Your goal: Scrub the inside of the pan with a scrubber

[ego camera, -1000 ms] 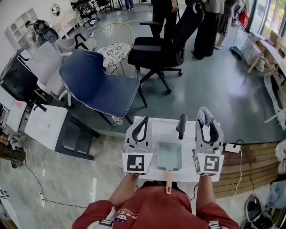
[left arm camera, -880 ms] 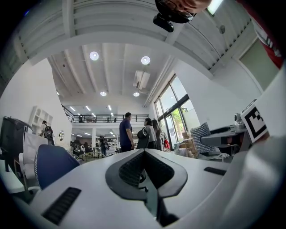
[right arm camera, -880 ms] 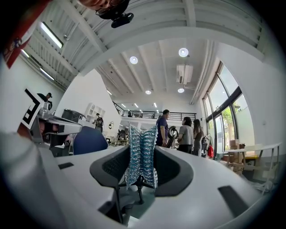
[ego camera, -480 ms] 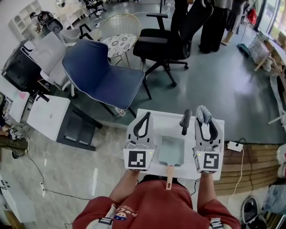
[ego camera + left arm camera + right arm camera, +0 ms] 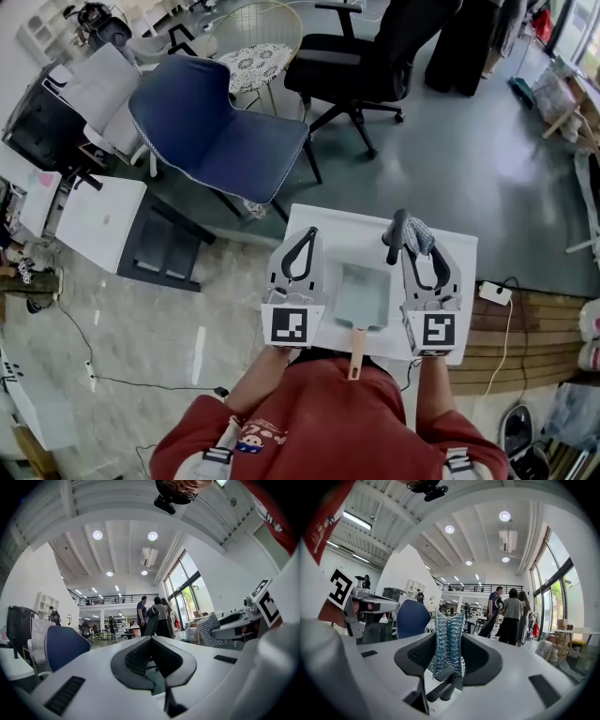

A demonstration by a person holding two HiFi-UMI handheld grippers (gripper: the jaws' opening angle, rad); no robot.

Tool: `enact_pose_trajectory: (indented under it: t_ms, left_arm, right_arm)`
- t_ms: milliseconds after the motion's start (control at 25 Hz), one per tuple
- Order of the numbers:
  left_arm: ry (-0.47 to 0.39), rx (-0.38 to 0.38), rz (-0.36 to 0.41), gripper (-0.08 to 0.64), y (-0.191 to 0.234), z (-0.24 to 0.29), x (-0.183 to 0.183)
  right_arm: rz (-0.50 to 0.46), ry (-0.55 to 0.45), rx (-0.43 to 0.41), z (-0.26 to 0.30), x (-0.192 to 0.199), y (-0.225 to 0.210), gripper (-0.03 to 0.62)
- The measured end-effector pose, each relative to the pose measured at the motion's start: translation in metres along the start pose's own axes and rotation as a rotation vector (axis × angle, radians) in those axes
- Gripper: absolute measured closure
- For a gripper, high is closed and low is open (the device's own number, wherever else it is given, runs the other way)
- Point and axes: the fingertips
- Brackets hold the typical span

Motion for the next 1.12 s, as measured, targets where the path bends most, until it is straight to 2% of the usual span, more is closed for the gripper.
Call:
enact_pose_trajectory:
  t_ms: [120,360,720,1120]
  left_arm:
    - [0.019,-0.001,-0.007,0.548,-0.002,-0.005,0.011]
    - [0.059,0.000,-0.013,0.548,-0.003,-0.015,0.034]
    - [0.124,0.012,-0.033,0.548,-0.013,-0.035,0.064]
    - [0.162,0.030,-0.050,0.548,-0.030,-0.053,0.092]
  right_arm:
    - [0.016,0.035,-0.025,0.001,0.009,0.008,0.414]
    - [-0.018,0.123,-0.060,0.000,0.043,0.017,0.414]
    - [-0.047,0.289,-0.157,-0.005,0.095,0.036,0.414]
    - [-0.136,0.583,-0.368,-0.026,0.181,0.064,0.416]
Point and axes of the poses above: the fingertips, and each gripper's own axes: z forward along the fingers, y to its left, x out of its underside, and after that the axes turned 12 degrees about z, right-handed
